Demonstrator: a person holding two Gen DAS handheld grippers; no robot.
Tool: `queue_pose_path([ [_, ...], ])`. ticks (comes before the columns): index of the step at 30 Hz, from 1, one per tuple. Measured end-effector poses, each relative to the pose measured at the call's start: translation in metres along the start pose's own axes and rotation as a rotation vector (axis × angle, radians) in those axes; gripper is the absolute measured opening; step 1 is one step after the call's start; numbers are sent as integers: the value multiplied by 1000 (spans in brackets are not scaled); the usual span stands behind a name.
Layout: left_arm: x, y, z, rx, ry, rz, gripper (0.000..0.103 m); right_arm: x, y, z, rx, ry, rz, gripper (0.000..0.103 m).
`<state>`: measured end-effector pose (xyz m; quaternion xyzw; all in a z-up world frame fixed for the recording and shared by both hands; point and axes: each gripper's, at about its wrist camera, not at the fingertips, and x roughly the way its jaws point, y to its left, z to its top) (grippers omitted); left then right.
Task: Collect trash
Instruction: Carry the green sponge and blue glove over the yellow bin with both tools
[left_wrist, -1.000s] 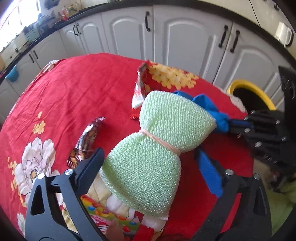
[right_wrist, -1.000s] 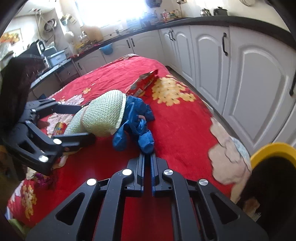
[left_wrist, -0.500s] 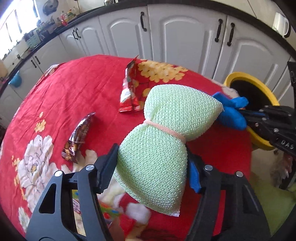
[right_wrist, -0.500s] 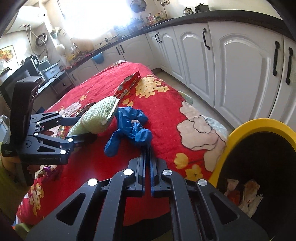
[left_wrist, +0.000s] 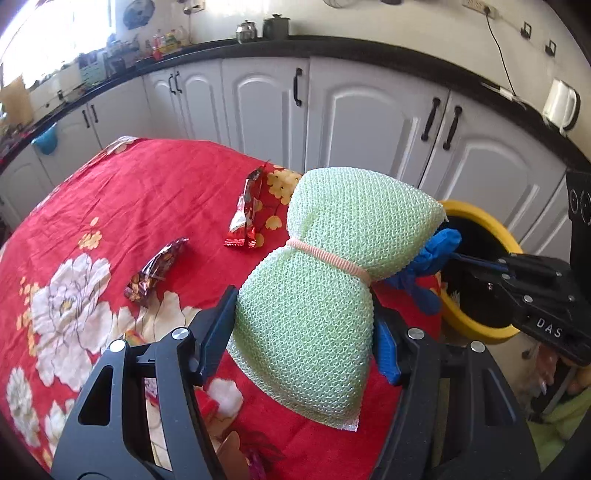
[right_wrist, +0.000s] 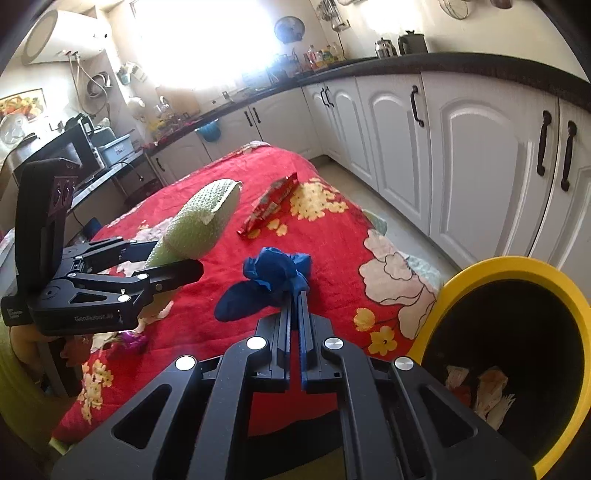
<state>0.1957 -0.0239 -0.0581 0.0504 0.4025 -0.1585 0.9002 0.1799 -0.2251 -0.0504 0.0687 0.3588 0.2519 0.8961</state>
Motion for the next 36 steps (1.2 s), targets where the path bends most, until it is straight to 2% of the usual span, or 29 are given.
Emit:
queue_pose_path([
  [7,-17,-6,-1,-56,-43,-17,57,-22,-2,-2,-5,-38,-5,3],
  [36,-35,-75,15,-22,-118,-113,57,-110,-61,-8,91,-186,-114,3],
])
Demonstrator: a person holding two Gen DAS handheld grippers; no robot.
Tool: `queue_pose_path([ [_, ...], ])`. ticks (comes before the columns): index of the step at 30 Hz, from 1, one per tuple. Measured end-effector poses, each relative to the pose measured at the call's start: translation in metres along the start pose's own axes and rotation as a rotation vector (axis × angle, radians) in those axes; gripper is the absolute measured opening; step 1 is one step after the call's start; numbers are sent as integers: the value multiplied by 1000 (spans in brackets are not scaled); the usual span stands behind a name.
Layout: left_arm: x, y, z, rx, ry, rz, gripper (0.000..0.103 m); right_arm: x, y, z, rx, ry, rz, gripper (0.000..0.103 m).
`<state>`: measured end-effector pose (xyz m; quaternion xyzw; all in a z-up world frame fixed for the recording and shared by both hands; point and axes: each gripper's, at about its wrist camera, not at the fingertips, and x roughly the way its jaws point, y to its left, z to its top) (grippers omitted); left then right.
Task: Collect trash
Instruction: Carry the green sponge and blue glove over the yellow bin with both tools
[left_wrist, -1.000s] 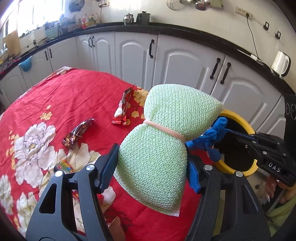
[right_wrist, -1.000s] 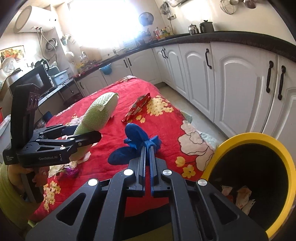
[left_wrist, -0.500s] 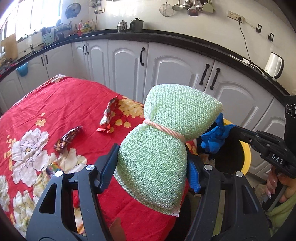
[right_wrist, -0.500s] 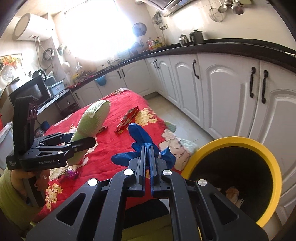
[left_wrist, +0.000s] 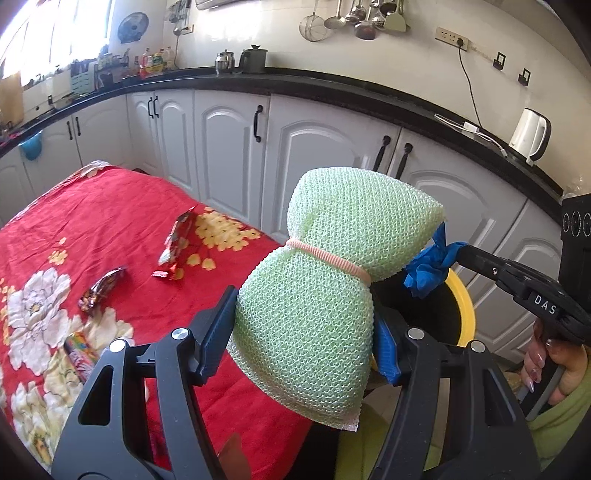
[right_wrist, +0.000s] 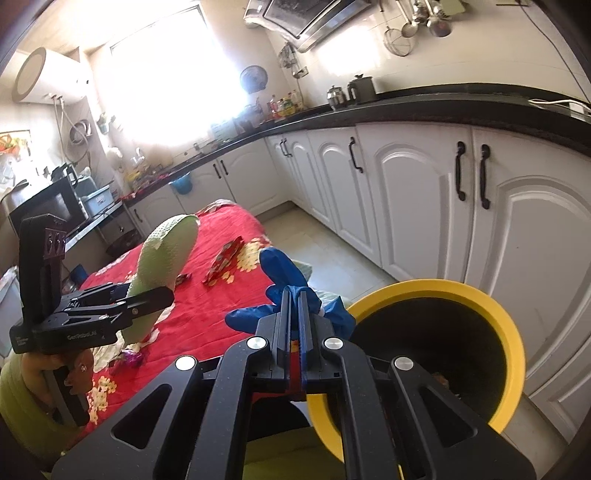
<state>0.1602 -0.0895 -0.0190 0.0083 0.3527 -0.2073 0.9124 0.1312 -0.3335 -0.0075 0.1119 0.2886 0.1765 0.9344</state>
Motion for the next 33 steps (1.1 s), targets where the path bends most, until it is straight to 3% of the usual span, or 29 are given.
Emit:
queue_pose_path([
  [18,24,-48,3,3,17,-65,57,-31,-47,-10,96,-51,-74,3],
  [33,58,-81,10,13,53,-99,57,-33,-77,-35,166,-18,-106,3],
])
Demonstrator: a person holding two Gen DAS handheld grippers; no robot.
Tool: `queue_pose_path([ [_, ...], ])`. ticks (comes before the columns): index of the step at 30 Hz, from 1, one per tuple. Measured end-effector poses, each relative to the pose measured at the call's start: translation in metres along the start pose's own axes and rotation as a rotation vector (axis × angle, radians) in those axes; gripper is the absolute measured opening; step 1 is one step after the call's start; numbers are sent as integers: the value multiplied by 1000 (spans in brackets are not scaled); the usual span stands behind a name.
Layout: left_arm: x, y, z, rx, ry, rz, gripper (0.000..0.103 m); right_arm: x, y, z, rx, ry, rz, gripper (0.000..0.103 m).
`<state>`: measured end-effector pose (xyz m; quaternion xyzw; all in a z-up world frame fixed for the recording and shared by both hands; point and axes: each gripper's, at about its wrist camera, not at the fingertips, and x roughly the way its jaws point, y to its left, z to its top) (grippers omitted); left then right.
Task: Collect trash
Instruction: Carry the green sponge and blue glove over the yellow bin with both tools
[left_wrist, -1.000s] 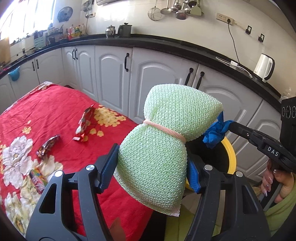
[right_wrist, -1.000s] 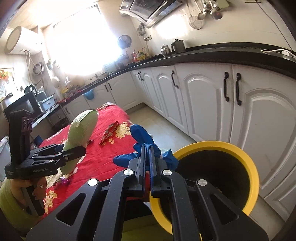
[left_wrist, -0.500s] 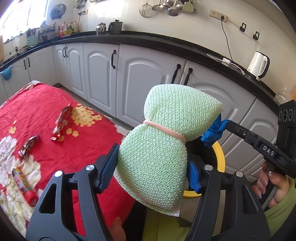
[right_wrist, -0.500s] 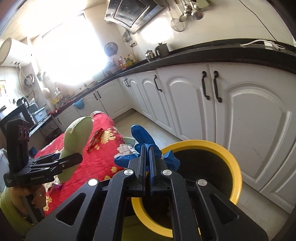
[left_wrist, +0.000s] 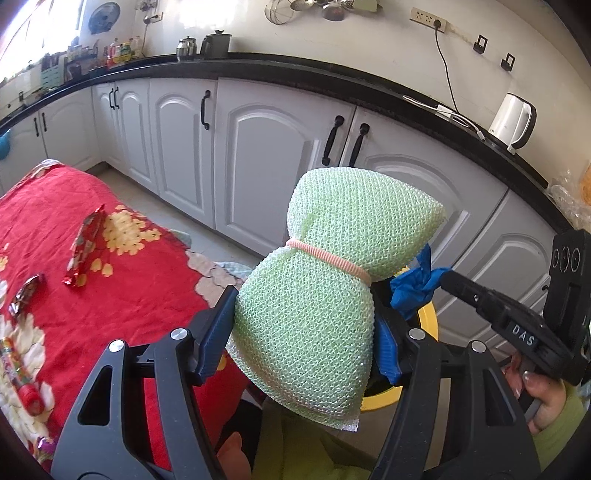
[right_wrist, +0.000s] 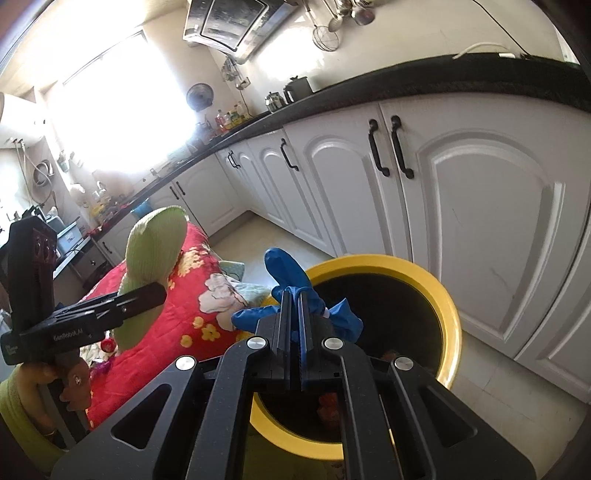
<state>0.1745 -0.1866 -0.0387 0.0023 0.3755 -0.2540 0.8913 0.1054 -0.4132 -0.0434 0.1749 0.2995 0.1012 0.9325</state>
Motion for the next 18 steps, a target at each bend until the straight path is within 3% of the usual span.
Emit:
queue_pose_path([
  [18,45,-29,16,21,54,-42,58,14,-16,-29,47,105,18,3],
])
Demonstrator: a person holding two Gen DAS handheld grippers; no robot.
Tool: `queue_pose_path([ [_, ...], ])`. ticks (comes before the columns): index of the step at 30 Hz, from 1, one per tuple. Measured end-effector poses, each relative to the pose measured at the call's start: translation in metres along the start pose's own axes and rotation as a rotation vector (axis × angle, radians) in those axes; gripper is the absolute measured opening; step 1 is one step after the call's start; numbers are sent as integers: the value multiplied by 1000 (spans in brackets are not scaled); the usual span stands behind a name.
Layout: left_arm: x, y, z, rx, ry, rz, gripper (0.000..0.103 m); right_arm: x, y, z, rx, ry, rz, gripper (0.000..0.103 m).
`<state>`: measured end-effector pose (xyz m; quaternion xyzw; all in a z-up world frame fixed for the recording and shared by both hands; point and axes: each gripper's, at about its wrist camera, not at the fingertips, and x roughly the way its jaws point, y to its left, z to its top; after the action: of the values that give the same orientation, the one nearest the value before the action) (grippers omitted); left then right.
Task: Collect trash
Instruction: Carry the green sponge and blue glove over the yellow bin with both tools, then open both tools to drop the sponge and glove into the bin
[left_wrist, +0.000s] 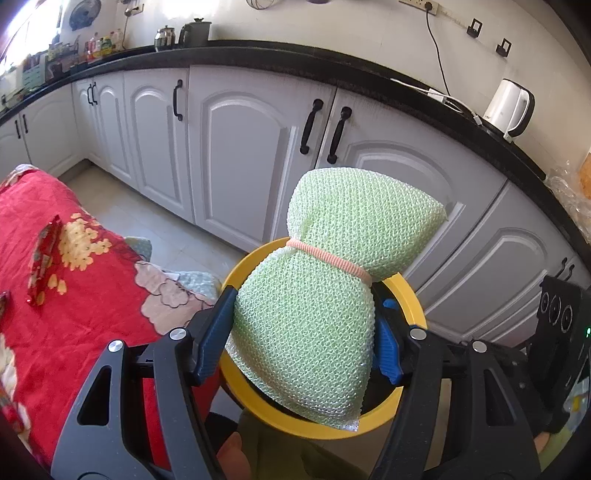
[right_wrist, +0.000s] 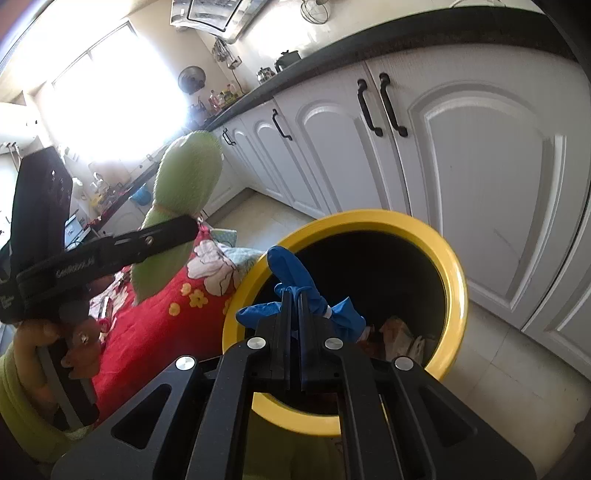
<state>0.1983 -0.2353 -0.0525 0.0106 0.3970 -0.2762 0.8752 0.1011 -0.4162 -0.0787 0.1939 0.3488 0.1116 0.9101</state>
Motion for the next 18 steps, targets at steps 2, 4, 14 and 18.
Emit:
queue_pose_path([
  [2,4,-2,0,4,7,-3,58,1,-2,-2,3,9,0,3],
  [4,8,-3,0,9,14,-1,59,2,-5,-4,8,21,-2,3],
  [14,20,-4,-3,3,38,1,60,8,-13,-12,40,65,-2,4],
  [18,23,-4,-3,5,37,16,64,6,-17,-10,64,60,-19,27],
])
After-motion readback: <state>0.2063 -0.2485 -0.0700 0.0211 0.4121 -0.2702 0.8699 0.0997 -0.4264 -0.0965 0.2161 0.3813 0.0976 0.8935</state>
